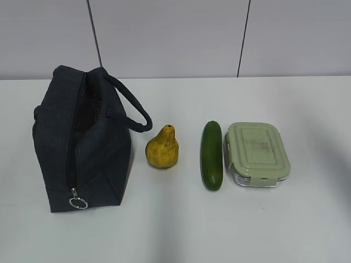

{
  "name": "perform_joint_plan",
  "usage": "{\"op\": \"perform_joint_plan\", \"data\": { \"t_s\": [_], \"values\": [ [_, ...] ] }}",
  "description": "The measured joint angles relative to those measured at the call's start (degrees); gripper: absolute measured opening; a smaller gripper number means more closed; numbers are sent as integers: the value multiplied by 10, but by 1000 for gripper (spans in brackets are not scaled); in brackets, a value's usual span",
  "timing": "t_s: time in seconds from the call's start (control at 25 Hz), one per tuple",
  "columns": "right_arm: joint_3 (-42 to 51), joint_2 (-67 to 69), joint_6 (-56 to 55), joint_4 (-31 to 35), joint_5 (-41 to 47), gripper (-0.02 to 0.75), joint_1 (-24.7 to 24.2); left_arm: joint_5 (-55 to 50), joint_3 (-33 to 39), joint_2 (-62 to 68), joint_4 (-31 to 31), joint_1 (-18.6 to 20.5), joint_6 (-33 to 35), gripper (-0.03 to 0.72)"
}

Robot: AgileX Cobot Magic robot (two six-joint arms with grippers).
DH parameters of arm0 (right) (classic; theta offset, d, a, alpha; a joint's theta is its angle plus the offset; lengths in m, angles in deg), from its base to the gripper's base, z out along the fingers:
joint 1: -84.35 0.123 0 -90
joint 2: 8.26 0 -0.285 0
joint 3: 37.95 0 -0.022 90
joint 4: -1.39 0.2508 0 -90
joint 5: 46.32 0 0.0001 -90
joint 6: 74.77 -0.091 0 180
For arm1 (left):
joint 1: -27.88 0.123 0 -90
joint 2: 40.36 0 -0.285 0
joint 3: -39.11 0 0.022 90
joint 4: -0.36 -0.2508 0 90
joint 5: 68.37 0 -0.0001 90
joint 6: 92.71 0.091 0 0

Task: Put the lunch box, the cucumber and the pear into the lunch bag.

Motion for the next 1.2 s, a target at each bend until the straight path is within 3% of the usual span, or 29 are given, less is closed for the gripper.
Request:
{"op": "perform_joint_plan", "data": {
  "t_s": [0.52,0.88,1.2],
  "values": [
    [-11,179,6,6,-51,530,0,0,0,0,0,0,0,242],
    [-25,267,100,137,-36,529,-12,0,0,0,0,0,0,242],
    [-71,314,262,356,36,529,-118,0,0,0,0,0,0,242]
  ]
}}
